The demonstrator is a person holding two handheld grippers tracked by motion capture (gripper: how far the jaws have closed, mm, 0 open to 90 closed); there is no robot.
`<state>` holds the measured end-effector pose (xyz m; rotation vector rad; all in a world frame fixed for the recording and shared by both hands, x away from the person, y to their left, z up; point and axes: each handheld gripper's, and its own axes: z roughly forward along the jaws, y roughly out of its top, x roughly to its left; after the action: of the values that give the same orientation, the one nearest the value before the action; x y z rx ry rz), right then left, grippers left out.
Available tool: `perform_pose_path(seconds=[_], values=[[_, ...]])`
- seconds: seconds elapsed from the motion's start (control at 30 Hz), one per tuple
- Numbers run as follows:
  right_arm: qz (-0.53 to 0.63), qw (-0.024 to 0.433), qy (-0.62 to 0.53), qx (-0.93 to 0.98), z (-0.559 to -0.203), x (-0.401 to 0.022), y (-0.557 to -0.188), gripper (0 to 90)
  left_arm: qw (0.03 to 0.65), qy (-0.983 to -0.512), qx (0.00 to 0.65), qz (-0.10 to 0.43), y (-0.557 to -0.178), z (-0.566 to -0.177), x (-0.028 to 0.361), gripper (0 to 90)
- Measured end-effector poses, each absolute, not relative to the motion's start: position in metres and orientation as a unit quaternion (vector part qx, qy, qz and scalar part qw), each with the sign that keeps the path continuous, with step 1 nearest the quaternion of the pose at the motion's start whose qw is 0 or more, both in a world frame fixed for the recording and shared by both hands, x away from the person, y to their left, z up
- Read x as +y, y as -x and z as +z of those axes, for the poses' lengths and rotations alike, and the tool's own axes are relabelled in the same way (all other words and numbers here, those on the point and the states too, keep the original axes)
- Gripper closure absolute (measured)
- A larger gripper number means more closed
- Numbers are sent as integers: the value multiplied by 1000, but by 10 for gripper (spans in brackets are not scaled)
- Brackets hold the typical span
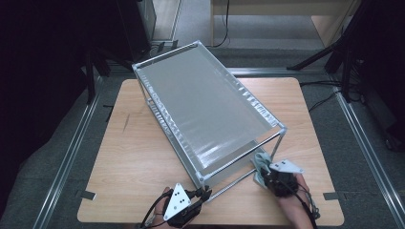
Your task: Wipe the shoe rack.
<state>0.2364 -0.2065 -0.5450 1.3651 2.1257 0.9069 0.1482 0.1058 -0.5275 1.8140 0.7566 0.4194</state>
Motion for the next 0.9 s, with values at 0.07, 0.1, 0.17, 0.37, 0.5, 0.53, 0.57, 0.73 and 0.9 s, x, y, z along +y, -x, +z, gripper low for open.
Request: perform_pose_path(seconds=[0.07,0.1,0.17,0.37,0.5,0.53,0.57,0.73,0.9], values=[[325,227,-489,777,-545,-201,-233,775,537,-762,317,174,-149,-528,106,807],[328,212,-472,790,-543,-193,-228,772,536,-762,317,175,-149,-528,106,807],[344,183,-452,802,-542,-177,-218,771,536,-762,318,174,-149,-527,106,807],[386,109,-352,846,-542,-114,-184,751,536,-762,318,174,-148,-527,106,808],[378,119,-323,859,-542,-100,-178,751,536,-762,319,173,-148,-528,106,807],[383,110,-333,855,-541,-106,-184,757,536,-763,317,173,-148,-528,107,807],[383,110,-333,855,-541,-106,-184,757,536,-763,317,173,-148,-528,107,807],[379,140,-395,825,-539,-142,-208,758,535,-764,316,174,-146,-528,108,808],[372,186,-476,775,-540,-183,-232,759,535,-764,314,176,-144,-528,110,808]])
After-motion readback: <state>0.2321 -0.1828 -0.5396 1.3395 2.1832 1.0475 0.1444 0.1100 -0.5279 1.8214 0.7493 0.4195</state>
